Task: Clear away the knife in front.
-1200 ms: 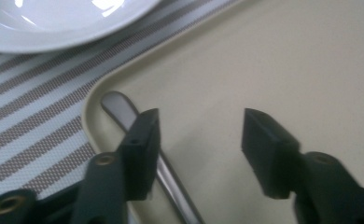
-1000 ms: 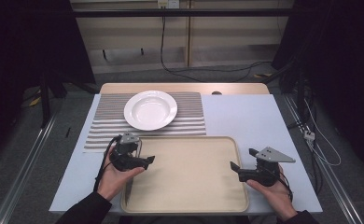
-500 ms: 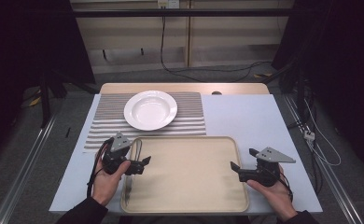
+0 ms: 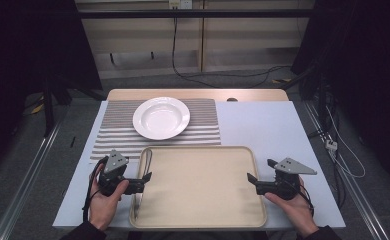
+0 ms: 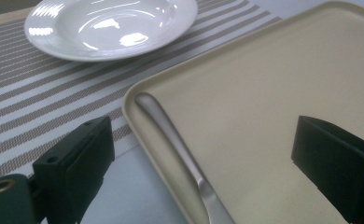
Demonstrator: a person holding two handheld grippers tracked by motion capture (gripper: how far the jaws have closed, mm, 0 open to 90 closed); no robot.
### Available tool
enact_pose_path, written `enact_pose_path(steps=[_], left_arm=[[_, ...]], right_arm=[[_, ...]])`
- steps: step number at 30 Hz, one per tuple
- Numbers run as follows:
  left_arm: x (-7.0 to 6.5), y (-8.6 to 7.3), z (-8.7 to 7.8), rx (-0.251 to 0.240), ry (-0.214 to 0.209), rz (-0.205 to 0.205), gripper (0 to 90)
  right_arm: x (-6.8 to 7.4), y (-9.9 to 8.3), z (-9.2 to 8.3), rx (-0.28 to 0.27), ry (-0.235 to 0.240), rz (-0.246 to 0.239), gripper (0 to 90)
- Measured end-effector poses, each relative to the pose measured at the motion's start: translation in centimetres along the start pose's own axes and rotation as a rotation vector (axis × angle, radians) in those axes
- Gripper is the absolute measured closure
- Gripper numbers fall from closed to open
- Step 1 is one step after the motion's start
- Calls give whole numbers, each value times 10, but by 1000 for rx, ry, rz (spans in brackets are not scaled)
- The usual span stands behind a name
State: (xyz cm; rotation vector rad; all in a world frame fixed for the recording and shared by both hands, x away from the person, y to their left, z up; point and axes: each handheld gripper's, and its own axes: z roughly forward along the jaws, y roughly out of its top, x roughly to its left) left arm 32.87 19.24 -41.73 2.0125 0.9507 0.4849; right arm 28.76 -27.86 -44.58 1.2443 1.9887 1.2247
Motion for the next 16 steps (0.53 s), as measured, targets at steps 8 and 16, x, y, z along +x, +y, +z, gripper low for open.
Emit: enact_pose_path(steps=[8,16], left_arm=[[0,-13,-4,-16,17,-3,59],[4,-16,-2,-26,22,-27,58]], right_arm=[[0,0,0,-4,-5,5,100],[-1,-1,-2,-9,-7,3,98]])
